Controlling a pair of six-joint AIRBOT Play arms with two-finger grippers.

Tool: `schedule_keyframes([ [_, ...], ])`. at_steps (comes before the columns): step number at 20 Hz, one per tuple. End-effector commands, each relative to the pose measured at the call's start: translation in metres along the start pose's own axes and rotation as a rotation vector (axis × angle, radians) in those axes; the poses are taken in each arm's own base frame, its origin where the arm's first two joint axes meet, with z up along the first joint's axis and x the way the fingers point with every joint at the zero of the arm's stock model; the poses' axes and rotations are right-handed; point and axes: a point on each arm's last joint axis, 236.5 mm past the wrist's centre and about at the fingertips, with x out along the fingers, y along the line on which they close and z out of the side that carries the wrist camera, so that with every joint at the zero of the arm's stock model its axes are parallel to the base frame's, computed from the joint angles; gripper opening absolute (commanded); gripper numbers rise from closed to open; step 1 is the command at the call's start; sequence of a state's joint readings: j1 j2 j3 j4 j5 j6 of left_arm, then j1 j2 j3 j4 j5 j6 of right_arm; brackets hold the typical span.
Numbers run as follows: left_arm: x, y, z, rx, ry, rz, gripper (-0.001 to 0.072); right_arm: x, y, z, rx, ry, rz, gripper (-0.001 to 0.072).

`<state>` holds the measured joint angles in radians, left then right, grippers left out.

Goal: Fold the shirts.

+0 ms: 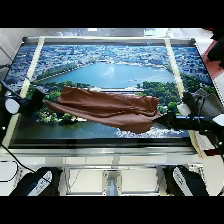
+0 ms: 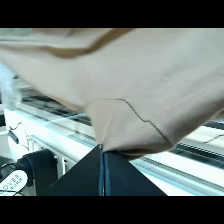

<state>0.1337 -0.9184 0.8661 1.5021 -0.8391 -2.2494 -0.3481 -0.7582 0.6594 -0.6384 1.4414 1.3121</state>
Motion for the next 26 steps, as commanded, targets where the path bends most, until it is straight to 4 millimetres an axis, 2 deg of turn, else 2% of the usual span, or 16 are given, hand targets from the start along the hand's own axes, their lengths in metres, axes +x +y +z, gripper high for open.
schedule_keyframes([
  [1, -0.018, -0.042, 0.013, 0.136, -0.021, -0.135, 0.0013, -0.019, 0.007, 0.025, -0.001, -0.061, -0.069, 0.0027],
  [3, -0.016, -0.062, 0.014, 0.137, -0.029, -0.219, 0.0012, -0.021, 0.006, 0.046, 0.012, -0.106, -0.075, 0.0028],
  [6, -0.003, -0.072, 0.035, 0.117, -0.105, -0.249, 0.0011, -0.020, -0.004, 0.079, 0.033, -0.151, -0.089, 0.0028],
  [10, 0.044, -0.076, 0.033, 0.155, -0.049, -0.209, 0.0011, -0.003, -0.035, 0.122, 0.092, -0.173, -0.112, 0.0028],
  [13, 0.084, -0.092, 0.025, 0.197, -0.021, -0.206, 0.0011, 0.029, -0.066, 0.144, 0.116, -0.174, -0.148, 0.0027],
  [17, 0.139, -0.105, 0.001, 0.292, 0.017, -0.175, 0.0011, 0.093, -0.114, 0.157, 0.138, -0.158, -0.231, 0.0027],
  [19, 0.158, -0.105, -0.008, 0.352, 0.024, -0.152, 0.0011, 0.114, -0.137, 0.162, 0.144, -0.172, -0.282, 0.0027],
  [22, 0.170, -0.101, -0.005, 0.363, -0.002, -0.140, 0.0011, 0.127, -0.158, 0.169, 0.164, -0.204, -0.321, 0.0028],
  [26, 0.172, -0.106, -0.001, 0.347, -0.024, -0.158, 0.0014, 0.126, -0.165, 0.174, 0.154, -0.225, -0.341, 0.0030],
])
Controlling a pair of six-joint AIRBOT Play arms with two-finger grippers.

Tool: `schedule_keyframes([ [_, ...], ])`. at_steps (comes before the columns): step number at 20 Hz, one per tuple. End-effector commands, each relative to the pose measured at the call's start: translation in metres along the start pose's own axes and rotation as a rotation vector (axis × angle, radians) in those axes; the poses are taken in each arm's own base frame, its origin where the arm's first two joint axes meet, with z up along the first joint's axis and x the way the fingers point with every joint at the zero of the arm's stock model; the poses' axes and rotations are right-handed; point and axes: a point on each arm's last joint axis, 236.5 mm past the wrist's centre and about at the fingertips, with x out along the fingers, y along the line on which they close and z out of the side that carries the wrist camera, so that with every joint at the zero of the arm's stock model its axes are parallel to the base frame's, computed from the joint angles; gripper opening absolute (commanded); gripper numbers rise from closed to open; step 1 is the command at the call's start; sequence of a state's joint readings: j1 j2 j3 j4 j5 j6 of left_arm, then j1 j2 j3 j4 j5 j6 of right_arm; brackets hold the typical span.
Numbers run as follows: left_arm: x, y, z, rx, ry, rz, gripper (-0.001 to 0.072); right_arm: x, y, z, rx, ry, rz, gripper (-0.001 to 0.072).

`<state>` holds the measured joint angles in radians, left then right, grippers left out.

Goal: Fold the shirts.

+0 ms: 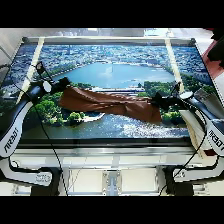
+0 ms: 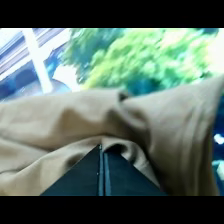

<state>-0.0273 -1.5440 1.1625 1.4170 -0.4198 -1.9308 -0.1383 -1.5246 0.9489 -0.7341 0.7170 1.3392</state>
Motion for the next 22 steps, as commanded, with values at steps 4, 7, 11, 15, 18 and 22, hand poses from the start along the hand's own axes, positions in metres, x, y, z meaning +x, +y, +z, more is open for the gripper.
schedule_keyframes([
  [4, -0.006, -0.016, 0.024, -0.010, -0.056, -0.036, 0.0509, -0.014, 0.018, 0.019, -0.079, -0.017, 0.032, 0.0288],
  [7, -0.038, -0.041, 0.065, -0.003, -0.154, -0.091, 0.0500, -0.070, 0.055, 0.036, -0.194, -0.010, 0.115, 0.0354],
  [11, -0.091, -0.083, 0.112, 0.151, -0.313, -0.167, 0.0500, -0.138, 0.041, 0.049, -0.340, -0.056, 0.040, 0.0354],
  [15, -0.114, -0.141, 0.078, 0.593, -0.295, -0.205, 0.0501, -0.142, -0.020, 0.040, -0.258, -0.002, -0.091, 0.0395],
  [18, -0.115, -0.175, 0.036, 0.706, -0.217, -0.260, 0.0504, -0.115, -0.054, 0.013, -0.146, 0.097, -0.095, 0.0515],
  [22, -0.120, -0.201, 0.010, 0.750, -0.194, -0.311, 0.0513, -0.077, -0.056, -0.007, -0.060, 0.192, 0.025, 0.0551],
])
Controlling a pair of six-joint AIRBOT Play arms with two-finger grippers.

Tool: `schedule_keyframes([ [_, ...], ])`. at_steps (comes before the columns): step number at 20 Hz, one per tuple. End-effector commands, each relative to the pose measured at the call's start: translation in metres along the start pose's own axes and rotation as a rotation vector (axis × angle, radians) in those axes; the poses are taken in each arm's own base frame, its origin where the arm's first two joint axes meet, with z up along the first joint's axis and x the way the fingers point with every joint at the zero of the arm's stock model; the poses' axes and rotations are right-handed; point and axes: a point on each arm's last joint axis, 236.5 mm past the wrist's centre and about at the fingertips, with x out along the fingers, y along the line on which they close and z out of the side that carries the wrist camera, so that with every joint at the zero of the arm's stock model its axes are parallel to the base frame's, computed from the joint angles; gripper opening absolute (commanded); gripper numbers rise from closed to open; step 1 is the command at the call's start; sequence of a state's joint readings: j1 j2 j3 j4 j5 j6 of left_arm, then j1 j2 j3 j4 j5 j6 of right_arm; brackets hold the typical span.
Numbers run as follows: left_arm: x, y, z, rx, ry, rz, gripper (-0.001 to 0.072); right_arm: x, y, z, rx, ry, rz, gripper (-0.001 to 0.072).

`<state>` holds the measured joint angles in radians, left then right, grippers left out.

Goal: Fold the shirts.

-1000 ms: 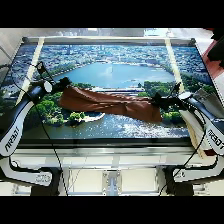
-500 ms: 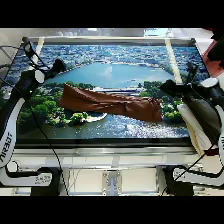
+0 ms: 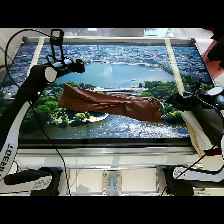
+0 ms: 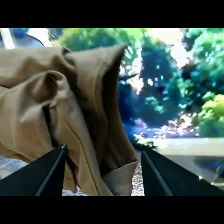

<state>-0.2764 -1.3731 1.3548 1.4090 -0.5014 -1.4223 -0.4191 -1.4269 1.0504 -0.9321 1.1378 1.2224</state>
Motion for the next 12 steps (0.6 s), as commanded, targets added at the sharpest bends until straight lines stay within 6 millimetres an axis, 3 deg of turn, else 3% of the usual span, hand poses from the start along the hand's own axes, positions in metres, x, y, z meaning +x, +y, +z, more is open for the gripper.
schedule_keyframes([
  [1, -0.001, -0.032, -0.003, 0.072, 0.016, -0.053, 0.0513, 0.030, 0.005, -0.012, 0.059, 0.064, 0.126, 0.0561],
  [4, -0.001, -0.034, -0.003, 0.070, 0.017, -0.055, 0.0513, 0.046, 0.014, -0.006, 0.089, 0.057, 0.219, 0.0596],
  [12, -0.001, -0.034, -0.003, 0.058, 0.017, -0.058, 0.0512, 0.078, 0.003, -0.013, 0.138, 0.103, 0.243, 0.0618],
])
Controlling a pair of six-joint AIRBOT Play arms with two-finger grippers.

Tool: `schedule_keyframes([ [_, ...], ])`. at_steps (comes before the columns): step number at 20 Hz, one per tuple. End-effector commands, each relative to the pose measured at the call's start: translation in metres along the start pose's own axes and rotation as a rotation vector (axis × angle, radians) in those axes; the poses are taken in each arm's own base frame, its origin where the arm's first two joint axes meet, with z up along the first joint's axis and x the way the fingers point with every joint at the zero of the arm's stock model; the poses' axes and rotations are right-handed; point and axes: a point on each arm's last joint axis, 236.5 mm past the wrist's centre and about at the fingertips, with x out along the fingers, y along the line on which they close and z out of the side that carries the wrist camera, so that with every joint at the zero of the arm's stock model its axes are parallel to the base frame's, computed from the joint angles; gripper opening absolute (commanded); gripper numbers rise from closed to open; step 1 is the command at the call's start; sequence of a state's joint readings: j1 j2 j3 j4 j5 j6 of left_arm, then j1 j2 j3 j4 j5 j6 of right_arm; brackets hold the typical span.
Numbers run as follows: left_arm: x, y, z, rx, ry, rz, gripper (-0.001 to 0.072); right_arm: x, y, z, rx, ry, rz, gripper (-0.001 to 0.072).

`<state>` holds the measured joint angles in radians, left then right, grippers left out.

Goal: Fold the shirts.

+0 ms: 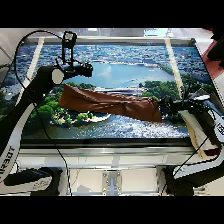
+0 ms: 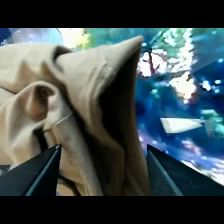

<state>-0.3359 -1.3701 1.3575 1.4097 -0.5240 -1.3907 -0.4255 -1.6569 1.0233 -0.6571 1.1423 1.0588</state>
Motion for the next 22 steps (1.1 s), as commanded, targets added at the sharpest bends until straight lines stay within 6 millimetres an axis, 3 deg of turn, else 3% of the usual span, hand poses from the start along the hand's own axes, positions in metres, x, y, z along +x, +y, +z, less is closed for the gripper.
schedule_keyframes([
  [1, 0.000, -0.002, 0.001, -0.008, -0.001, -0.005, 0.0512, 0.016, -0.004, 0.001, 0.023, 0.006, 0.016, 0.0618],
  [6, 0.000, -0.003, 0.000, -0.020, 0.000, -0.012, 0.0512, 0.045, 0.040, 0.000, -0.019, 0.007, 0.143, 0.0618],
  [12, 0.002, -0.004, -0.002, -0.023, 0.007, -0.015, 0.0489, 0.070, 0.064, -0.018, -0.089, 0.060, 0.145, 0.0601],
  [13, 0.004, -0.004, -0.004, -0.024, 0.012, -0.015, 0.0407, 0.071, 0.069, -0.019, -0.100, 0.063, 0.150, 0.0540],
  [14, 0.006, -0.004, -0.007, -0.025, 0.019, -0.015, 0.0260, 0.070, 0.074, -0.018, -0.111, 0.066, 0.159, 0.0414],
  [15, 0.009, -0.004, -0.010, -0.037, 0.028, -0.016, 0.0050, 0.066, 0.081, -0.016, -0.126, 0.071, 0.175, 0.0288],
  [16, 0.012, -0.004, -0.014, -0.060, 0.037, -0.016, 0.0014, 0.063, 0.087, -0.014, -0.142, 0.071, 0.186, 0.0193],
  [18, 0.022, -0.003, -0.024, -0.127, 0.064, -0.014, 0.0014, 0.053, 0.102, -0.006, -0.179, 0.063, 0.208, 0.0031],
  [20, 0.035, -0.005, -0.048, -0.187, 0.133, -0.016, 0.0014, 0.044, 0.117, -0.001, -0.220, 0.058, 0.228, 0.0030],
  [22, 0.050, -0.013, -0.086, -0.230, 0.250, -0.041, 0.0013, 0.035, 0.131, 0.001, -0.234, 0.070, 0.251, 0.0029],
])
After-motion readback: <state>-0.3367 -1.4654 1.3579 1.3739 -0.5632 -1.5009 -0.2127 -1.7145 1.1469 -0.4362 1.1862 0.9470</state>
